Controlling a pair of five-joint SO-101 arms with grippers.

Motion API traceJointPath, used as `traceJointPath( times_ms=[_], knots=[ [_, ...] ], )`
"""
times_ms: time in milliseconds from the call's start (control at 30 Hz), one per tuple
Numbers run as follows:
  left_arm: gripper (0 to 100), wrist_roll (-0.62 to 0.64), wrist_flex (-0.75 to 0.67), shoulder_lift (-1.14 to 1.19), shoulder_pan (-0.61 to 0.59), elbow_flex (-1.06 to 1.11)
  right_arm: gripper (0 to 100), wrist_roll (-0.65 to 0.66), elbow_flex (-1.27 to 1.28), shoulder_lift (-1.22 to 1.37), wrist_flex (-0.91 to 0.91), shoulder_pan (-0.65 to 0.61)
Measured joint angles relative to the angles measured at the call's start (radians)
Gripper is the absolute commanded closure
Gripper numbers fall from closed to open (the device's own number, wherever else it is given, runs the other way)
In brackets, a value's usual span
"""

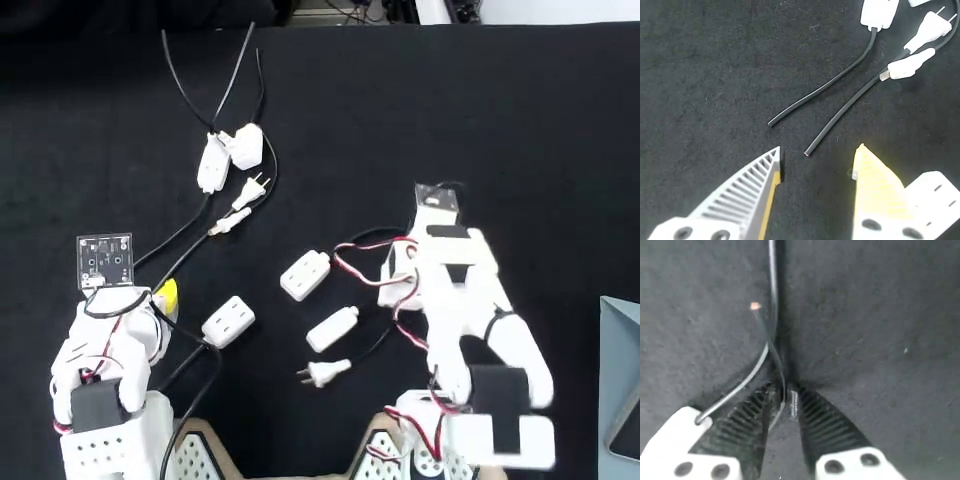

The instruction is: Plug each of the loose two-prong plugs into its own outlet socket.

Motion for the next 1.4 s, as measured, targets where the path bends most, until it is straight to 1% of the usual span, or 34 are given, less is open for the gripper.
traceJointPath(
  times_ms=[133, 267, 467, 633, 700, 800, 867, 900, 1100, 1200, 1300, 1400],
  knots=[
    [76, 0.000, 0.000, 0.000, 0.000, 0.000, 98.6, 0.087, -0.051, -0.072, -0.006, 0.063],
    [76, 0.000, 0.000, 0.000, 0.000, 0.000, 98.6, 0.204, -0.147, -0.086, -0.009, 0.121],
    [76, 0.000, 0.000, 0.000, 0.000, 0.000, 98.4, 0.365, -0.242, -0.086, -0.021, 0.129],
    [76, 0.000, 0.000, 0.000, 0.000, 0.000, 98.2, 0.420, -0.292, -0.026, -0.086, 0.129],
    [76, 0.000, 0.000, 0.000, 0.000, 0.000, 95.4, 0.423, -0.321, 0.031, -0.106, 0.129],
    [76, 0.000, 0.000, 0.000, 0.000, 0.014, 83.8, 0.423, -0.385, 0.127, -0.107, 0.129],
    [76, 0.000, 0.000, 0.000, 0.000, 0.014, 78.3, 0.423, -0.439, 0.164, -0.068, 0.129],
    [76, 0.000, 0.000, 0.000, 0.000, 0.014, 77.4, 0.423, -0.466, 0.166, -0.035, 0.129],
    [76, 0.000, 0.000, 0.000, 0.000, 0.014, 77.6, 0.322, -0.623, 0.149, 0.272, 0.126],
    [76, 0.000, 0.000, 0.000, 0.000, 0.014, 77.6, 0.262, -0.635, 0.106, 0.417, 0.089],
    [76, 0.000, 0.000, 0.000, 0.000, 0.014, 77.6, 0.207, -0.617, 0.058, 0.491, 0.063],
    [76, 0.000, 0.000, 0.000, 0.000, 0.014, 77.6, 0.166, -0.528, 0.003, 0.516, 0.025]
  ],
)
